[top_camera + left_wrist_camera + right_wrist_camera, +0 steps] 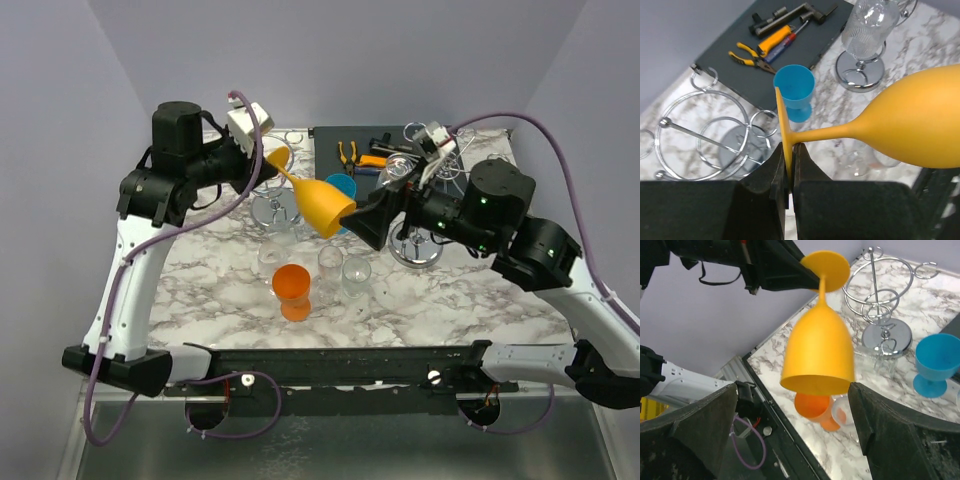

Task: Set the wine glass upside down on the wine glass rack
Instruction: Turn the wine glass upside down at the wine rack.

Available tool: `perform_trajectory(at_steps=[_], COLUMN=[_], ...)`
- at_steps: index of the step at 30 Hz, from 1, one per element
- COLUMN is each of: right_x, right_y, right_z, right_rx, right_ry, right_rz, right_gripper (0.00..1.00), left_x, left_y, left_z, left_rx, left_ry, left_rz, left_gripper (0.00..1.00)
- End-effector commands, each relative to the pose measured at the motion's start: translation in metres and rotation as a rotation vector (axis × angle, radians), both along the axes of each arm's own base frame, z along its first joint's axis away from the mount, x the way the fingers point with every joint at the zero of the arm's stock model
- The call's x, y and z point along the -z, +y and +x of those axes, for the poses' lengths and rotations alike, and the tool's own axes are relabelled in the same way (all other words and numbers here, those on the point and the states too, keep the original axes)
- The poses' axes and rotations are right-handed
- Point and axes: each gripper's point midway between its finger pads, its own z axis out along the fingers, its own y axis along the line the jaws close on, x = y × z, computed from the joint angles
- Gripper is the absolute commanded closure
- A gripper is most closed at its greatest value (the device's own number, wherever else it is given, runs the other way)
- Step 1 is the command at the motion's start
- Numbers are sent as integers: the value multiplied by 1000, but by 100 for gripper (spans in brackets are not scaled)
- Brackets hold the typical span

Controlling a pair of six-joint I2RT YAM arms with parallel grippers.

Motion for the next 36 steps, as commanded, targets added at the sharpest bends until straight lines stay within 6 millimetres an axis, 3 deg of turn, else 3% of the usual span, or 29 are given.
perform_trajectory(at_steps=[1,3,6,9,15,19,23,26,30,36], right_x=[19,24,31,31,-15,-30,-48,-85,-132,-137], right_y=[-27,-29,-16,-13,-51,-81,-91,-106,-146,-159], right_z=[-19,-19,-17,-4,30,67,98,108,109,127], right_rx=[9,13,-28,12,289,555,730,838,1031,1137], right_ry=[76,78,72,46,-74,-144,-221,-322,-489,-577], right_rz=[-81,-95,-104,-124,-48,-90,-170,-145,-96,-164], right_gripper=[0,0,0,0,0,0,0,3,12,13], left_x=[-15,-18,-31,-49,-66,-57,-43,-36,-39,-39], left_y=[12,9,-2,-14,-39,-69,-101,-128,-166,-219], left_z=[-23,-38,-58,-71,-91,-108,-127,-141,-151,-142], left_rx=[157,263,385,441,556,666,778,860,923,961], left_ry=[-339,-480,-682,-817,-1007,-1091,-1168,-1269,-1351,-1448], left_rz=[192,236,232,181,178,195,223,262,289,328], left_gripper=[100,100,100,100,100,100,100,100,100,100])
